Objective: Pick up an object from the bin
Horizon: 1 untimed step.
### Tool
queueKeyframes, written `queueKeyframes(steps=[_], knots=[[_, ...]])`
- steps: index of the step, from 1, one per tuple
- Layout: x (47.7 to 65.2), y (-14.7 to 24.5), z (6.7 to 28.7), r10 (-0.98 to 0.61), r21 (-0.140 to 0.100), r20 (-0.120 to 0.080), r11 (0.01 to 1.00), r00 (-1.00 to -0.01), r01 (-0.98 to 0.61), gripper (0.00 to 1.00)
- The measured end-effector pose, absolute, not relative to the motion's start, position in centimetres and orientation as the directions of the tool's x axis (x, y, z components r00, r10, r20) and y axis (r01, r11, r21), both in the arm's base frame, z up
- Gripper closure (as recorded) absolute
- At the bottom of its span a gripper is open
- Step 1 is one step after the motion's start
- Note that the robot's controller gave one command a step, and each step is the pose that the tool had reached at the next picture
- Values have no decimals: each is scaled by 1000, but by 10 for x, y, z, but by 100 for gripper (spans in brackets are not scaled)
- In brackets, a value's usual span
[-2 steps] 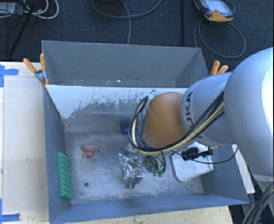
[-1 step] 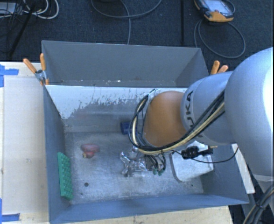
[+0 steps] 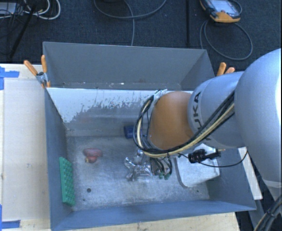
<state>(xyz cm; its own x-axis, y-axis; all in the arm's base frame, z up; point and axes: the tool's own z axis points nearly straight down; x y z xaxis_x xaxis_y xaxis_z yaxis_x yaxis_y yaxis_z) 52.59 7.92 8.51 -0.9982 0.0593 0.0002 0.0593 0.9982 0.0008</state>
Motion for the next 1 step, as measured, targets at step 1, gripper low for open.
queueKeyframes(steps=[1], knots=[[526, 79, 104, 59, 1, 0, 998, -998, 59, 100]])
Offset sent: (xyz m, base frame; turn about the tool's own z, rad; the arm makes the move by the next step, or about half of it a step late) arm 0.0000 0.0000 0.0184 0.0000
